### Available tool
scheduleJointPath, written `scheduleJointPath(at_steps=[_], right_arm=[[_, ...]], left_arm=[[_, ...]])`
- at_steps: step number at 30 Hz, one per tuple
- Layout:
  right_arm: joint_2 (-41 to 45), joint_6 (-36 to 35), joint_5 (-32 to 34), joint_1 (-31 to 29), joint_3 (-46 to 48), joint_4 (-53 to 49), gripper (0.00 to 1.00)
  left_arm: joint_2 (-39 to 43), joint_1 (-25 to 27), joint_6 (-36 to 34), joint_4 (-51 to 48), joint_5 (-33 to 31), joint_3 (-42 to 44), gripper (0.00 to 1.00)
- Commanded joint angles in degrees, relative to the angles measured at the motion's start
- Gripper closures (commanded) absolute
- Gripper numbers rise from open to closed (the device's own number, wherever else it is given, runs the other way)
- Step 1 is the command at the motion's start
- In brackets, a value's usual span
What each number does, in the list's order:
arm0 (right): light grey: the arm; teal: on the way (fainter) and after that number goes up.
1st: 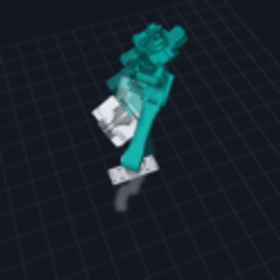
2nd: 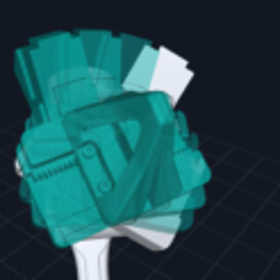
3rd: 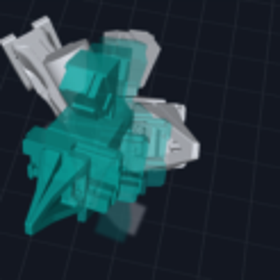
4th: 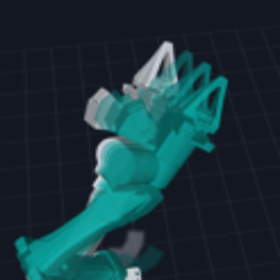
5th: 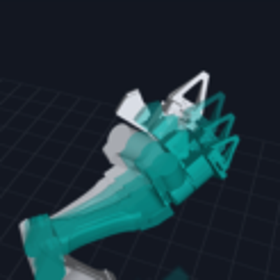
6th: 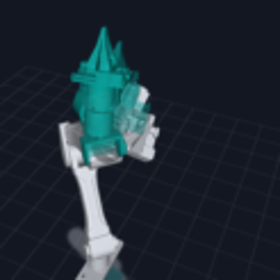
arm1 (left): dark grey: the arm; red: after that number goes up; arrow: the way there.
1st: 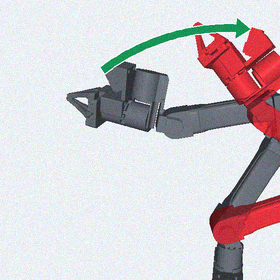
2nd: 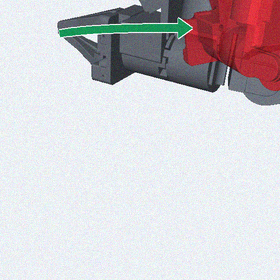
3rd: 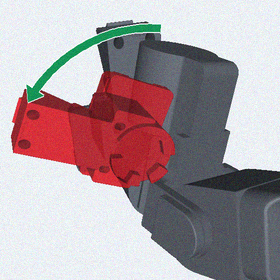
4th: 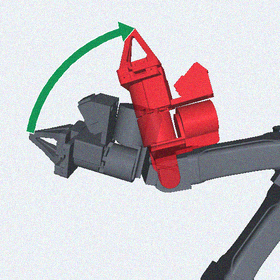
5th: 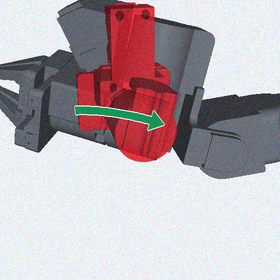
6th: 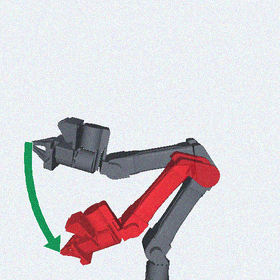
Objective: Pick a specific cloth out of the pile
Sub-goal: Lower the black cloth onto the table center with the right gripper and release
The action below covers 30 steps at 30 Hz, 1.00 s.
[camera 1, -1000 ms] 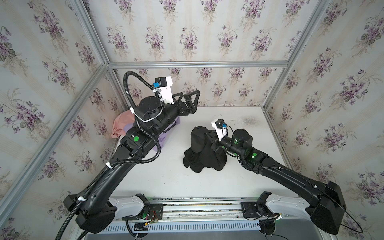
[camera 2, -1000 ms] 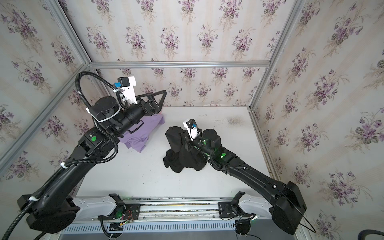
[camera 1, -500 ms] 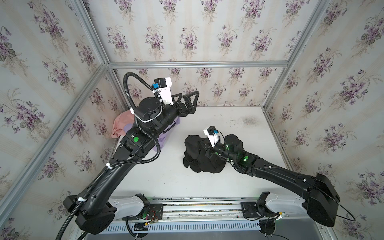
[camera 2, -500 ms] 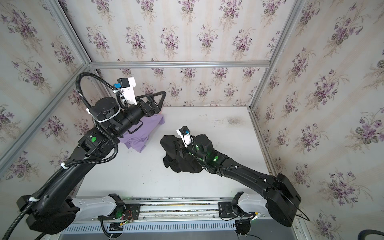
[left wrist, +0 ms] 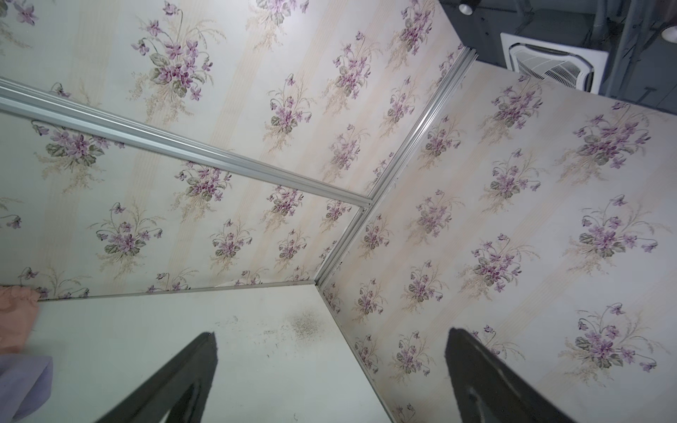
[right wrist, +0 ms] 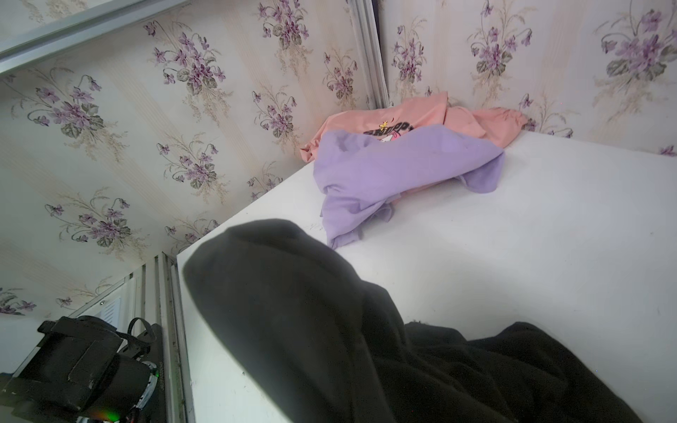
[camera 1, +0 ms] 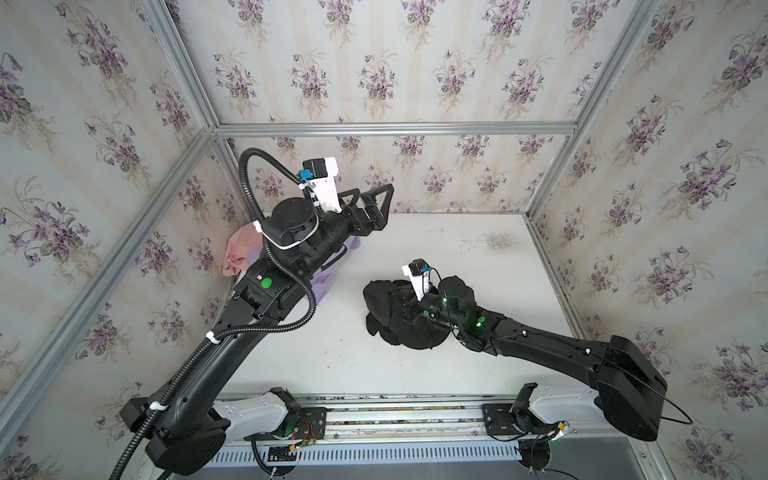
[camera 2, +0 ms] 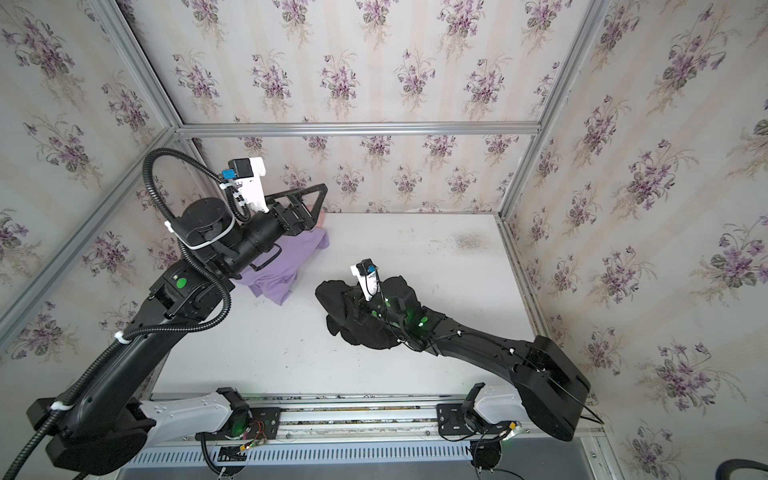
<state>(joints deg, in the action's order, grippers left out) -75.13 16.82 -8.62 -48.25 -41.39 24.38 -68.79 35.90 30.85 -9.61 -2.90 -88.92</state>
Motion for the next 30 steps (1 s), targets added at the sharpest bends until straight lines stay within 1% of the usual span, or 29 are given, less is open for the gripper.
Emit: scheduleJointPath(at_steps=[1, 13, 16, 22, 30], right_arm=[[0.15, 3.80, -0.13, 0.00, 0.34, 4.63, 1.00], [0.29, 8.42, 0.01, 1.22, 1.55, 3.46, 1.00], [0.45, 8.55, 0.08, 1.73, 2.37, 3.92, 1.00], [0.09, 11.42, -0.59, 4.59, 4.37, 4.70, 1.00], [-0.34, 12.89, -1.81, 7.08, 4.84, 4.00, 1.00]], left_arm=[[0.15, -0.13, 0.17, 1.41, 0.08, 0.41, 0.01], [1.64, -0.30, 0.78, 1.96, 0.08, 5.31, 0.01], [1.99, -0.46, 0.96, 2.12, 0.08, 6.53, 0.01], [2.02, -0.66, 0.98, 2.35, 0.34, 7.04, 0.00], [1.47, -0.75, 1.38, 2.48, 0.87, 6.95, 0.01]])
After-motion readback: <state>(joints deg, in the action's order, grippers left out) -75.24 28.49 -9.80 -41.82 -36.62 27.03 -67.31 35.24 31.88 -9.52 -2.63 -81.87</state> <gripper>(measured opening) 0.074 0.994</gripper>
